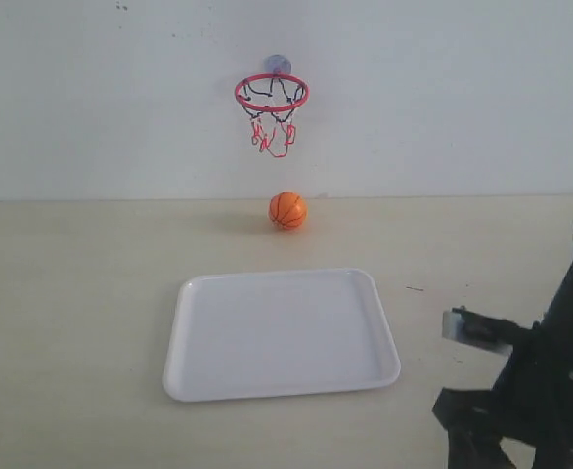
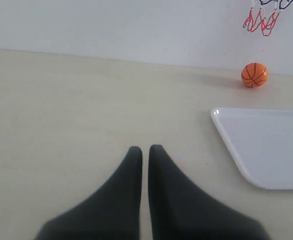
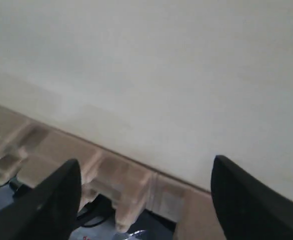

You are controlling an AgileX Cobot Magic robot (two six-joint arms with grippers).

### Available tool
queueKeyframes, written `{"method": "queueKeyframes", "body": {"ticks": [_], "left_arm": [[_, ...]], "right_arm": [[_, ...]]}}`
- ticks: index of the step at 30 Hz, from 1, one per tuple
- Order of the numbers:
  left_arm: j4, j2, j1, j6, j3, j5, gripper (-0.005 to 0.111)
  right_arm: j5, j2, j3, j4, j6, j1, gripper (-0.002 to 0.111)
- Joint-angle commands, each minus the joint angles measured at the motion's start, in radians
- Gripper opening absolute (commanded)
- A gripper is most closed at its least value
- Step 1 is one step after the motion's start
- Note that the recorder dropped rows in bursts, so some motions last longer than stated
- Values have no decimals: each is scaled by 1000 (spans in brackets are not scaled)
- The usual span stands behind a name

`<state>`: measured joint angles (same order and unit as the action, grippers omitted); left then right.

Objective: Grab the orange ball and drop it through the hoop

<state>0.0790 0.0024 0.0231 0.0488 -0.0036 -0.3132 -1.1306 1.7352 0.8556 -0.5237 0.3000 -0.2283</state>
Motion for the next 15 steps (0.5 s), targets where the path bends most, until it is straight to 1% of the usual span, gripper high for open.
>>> {"method": "queueKeyframes", "body": {"ticks": [1, 8, 9, 10, 11, 12, 13, 14, 15], "left_arm": [[-1, -2, -2, -5, 4, 7, 4], [-1, -2, -2, -5, 4, 7, 4], [-1, -2, -2, -5, 4, 7, 4], [-1, -2, -2, -5, 4, 7, 4], [-1, -2, -2, -5, 4, 7, 4], [-1, -2, -2, -5, 4, 7, 4], [-1, -2, -2, -5, 4, 7, 4], [-1, -2, -2, -5, 4, 7, 4], [-1, -2, -2, -5, 4, 7, 4]], "right_arm": [[-26, -44, -84, -88, 81, -70, 69], [-28, -51, -177, -148, 107, -217, 69], [-62, -51, -194, -160, 125, -271, 68], [-73, -51, -203, -165, 130, -295, 66], [-75, -51, -217, -175, 139, -336, 50], [-70, -51, -221, -175, 149, -358, 38], [-55, -51, -227, -203, 190, -393, 10], [-43, -51, -228, -224, 212, -412, 0], [-24, -51, -228, -266, 236, -442, 2]]}}
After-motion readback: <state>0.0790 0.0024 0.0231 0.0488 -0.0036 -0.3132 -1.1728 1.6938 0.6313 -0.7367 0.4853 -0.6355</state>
